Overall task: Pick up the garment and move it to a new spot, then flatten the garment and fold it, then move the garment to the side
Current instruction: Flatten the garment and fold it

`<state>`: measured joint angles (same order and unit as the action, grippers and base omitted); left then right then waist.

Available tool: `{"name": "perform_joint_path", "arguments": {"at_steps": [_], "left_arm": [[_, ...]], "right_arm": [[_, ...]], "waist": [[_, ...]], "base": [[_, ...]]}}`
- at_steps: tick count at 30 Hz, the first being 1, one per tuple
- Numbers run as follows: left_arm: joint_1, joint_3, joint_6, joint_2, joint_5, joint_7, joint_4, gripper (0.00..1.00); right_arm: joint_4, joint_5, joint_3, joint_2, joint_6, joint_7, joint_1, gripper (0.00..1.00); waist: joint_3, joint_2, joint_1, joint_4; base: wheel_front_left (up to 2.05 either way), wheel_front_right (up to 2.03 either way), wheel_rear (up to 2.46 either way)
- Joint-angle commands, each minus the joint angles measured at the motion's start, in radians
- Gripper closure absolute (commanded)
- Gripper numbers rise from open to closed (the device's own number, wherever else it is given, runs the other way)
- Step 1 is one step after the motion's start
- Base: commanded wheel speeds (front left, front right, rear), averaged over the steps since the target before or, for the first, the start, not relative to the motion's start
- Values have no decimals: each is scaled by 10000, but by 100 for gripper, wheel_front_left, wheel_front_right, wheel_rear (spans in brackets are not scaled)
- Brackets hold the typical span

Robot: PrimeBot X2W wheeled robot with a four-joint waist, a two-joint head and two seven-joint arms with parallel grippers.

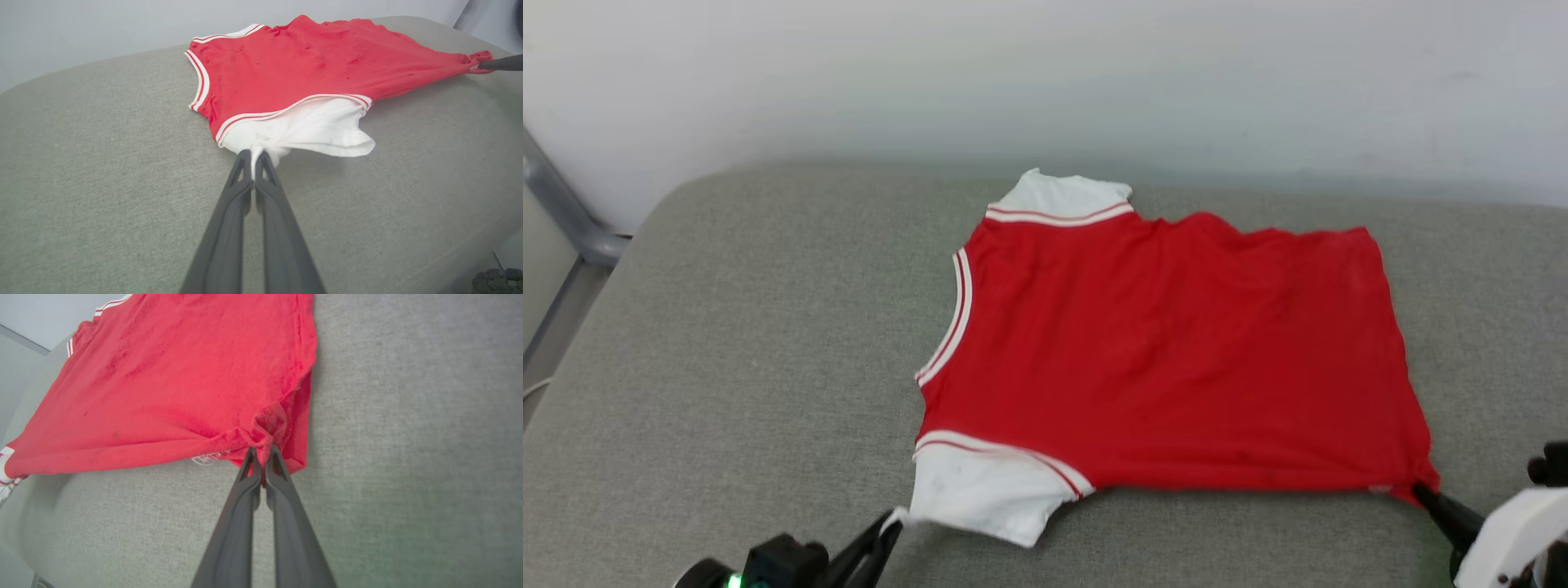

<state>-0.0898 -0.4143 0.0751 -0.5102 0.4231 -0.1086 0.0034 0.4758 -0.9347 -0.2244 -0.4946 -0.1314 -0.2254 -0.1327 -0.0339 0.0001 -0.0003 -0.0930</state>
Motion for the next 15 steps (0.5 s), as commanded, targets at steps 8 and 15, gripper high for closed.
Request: {"name": "perform_joint_path", "arguments": {"at_steps": [8, 15], "left_arm": [[-1722, 49, -244, -711, 426, 489, -1369, 100], [-1245, 242, -429, -657, 289, 322, -1787, 100]], "right_arm": [[-1848, -688, 864, -503, 14, -1094, 2055, 100], [-3161, -473, 1934, -84, 14, -1808, 2684, 100]], "waist": [[413, -1, 3, 9], [307, -1, 3, 36]], "base": [[0, 0, 0], [0, 0, 0]]}}
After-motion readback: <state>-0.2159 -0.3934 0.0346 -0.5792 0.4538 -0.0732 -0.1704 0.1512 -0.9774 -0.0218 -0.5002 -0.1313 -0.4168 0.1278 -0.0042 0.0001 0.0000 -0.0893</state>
